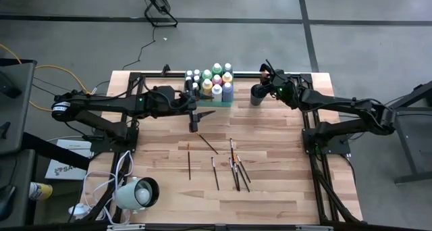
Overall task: Pick & Place Paint Supplies
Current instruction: Put the orange paint brush into the green cup
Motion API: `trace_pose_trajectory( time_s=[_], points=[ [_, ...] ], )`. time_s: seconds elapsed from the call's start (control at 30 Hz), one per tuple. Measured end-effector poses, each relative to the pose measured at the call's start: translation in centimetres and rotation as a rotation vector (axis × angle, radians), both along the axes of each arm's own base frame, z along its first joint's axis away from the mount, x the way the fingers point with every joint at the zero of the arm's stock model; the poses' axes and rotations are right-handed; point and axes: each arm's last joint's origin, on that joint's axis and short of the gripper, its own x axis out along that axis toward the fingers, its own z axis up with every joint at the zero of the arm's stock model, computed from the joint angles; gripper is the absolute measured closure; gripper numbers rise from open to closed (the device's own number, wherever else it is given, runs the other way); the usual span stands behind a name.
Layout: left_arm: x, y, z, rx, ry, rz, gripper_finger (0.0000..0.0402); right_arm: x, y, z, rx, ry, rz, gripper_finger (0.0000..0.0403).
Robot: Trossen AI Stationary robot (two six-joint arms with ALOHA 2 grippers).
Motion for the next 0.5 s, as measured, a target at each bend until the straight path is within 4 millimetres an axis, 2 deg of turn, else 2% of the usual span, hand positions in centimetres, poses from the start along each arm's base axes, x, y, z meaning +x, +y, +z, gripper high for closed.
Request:
trace_pose_trajectory(
  time_s=[0.27, 0.5],
  points=[
    [-0.1, 0.0, -0.7, -0.087, 0.056, 0.026, 0.0174, -0.1, 0.1, 0.1, 0.003, -0.006, 0.004, 0.0268],
    [-0.4, 0.0, -1.7, -0.164, 0.141, 0.058, 0.0174, -0.2, 0.2, 0.2, 0.024, -0.011, 0.038, 0.0238]
  ],
)
